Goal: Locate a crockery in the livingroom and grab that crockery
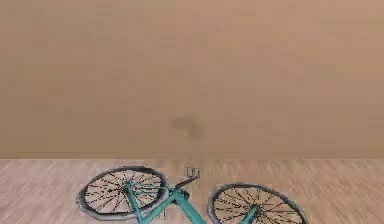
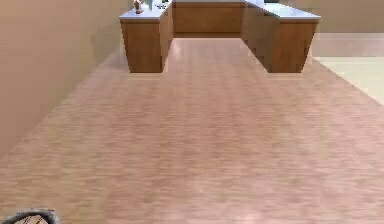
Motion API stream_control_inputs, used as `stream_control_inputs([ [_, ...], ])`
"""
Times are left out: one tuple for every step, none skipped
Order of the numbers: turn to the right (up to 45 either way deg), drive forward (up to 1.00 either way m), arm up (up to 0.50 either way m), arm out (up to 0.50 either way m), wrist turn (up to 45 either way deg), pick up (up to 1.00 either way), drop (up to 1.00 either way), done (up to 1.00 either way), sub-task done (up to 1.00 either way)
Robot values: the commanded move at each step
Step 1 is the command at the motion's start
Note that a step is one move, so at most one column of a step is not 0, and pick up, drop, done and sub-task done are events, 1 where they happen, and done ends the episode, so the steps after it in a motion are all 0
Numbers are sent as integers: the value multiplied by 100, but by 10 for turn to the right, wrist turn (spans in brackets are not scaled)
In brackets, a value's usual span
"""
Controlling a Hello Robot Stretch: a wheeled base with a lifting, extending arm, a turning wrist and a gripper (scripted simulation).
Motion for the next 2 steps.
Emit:
stream_control_inputs([
  [-450, 0, 0, 0, 0, 0, 0, 0, 0],
  [-450, 0, 0, 0, 0, 0, 0, 0, 0],
])
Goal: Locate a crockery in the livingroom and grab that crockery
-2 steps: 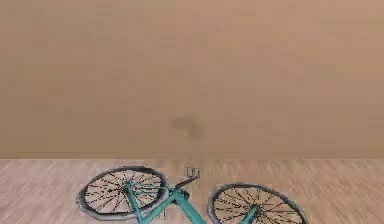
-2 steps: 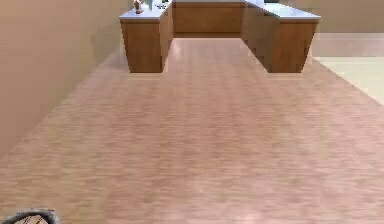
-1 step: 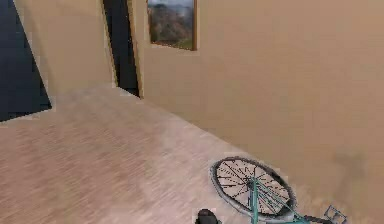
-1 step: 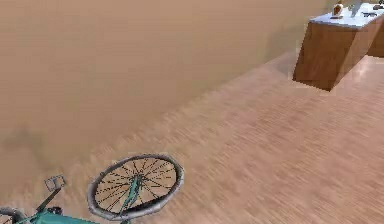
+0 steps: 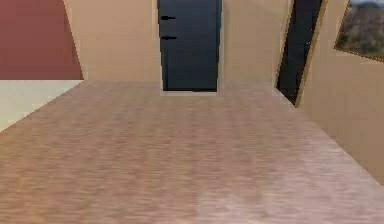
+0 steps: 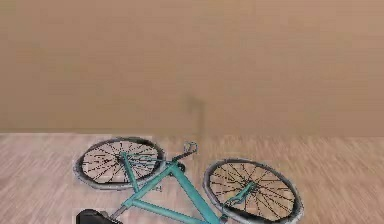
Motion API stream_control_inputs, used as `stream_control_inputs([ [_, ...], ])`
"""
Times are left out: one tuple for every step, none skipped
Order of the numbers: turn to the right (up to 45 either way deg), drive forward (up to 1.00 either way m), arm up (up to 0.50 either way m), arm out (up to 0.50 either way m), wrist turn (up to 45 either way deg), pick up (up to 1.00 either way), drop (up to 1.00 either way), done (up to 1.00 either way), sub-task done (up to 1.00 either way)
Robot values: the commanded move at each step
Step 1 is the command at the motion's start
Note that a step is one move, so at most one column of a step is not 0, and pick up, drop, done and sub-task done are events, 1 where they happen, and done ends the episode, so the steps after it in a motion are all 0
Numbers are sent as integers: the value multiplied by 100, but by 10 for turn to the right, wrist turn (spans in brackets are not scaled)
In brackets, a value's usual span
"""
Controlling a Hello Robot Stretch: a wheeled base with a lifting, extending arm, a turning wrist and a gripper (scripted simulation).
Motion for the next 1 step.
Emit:
stream_control_inputs([
  [-450, 0, 0, 0, 0, 0, 0, 0, 0],
])
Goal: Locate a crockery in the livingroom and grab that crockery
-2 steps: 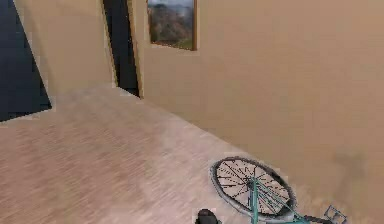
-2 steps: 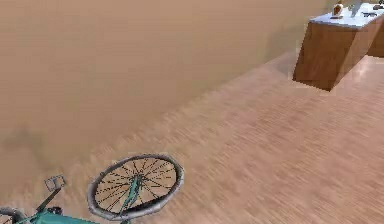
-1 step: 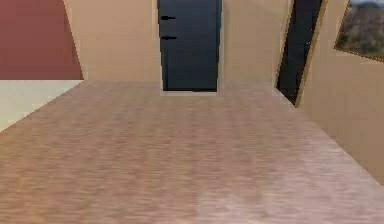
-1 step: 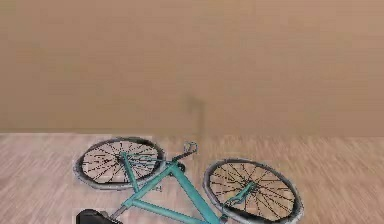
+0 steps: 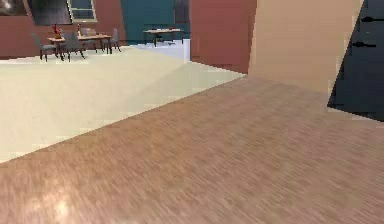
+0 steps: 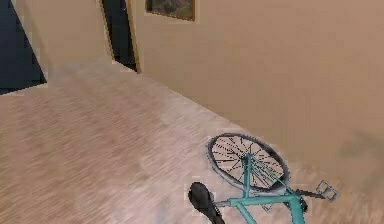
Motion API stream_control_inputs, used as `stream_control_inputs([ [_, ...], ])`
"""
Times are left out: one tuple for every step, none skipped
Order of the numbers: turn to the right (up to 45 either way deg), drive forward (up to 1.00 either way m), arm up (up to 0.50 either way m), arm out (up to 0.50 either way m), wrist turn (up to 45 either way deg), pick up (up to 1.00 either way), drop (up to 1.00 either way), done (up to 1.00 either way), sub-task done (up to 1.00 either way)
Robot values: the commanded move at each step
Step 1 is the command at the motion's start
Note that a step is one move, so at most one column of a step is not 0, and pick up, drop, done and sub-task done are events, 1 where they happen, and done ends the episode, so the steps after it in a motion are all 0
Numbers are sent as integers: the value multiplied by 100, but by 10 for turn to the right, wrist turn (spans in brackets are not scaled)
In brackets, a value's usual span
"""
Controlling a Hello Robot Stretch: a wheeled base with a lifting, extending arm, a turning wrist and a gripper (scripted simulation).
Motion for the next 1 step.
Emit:
stream_control_inputs([
  [-240, 0, 0, 0, 0, 0, 0, 0, 0],
])
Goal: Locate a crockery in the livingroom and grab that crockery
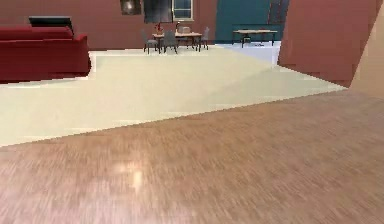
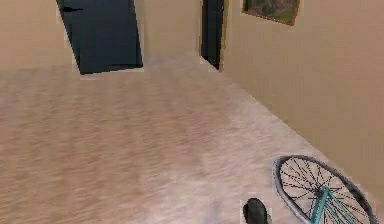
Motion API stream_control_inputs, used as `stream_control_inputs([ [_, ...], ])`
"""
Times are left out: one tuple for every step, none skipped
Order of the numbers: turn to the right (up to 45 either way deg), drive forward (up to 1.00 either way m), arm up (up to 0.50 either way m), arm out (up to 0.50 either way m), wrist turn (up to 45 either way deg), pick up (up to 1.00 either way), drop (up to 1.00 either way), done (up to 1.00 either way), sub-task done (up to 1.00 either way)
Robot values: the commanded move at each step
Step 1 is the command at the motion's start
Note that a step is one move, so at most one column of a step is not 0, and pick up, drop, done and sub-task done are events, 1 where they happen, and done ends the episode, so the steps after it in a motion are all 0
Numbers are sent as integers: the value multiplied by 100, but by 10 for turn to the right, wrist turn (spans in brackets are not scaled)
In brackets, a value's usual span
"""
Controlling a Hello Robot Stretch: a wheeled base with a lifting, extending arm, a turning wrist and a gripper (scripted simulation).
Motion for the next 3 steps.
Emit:
stream_control_inputs([
  [0, 100, 0, 0, 0, 0, 0, 0, 0],
  [0, 100, 0, 0, 0, 0, 0, 0, 0],
  [0, 100, 0, 0, 0, 0, 0, 0, 0],
])
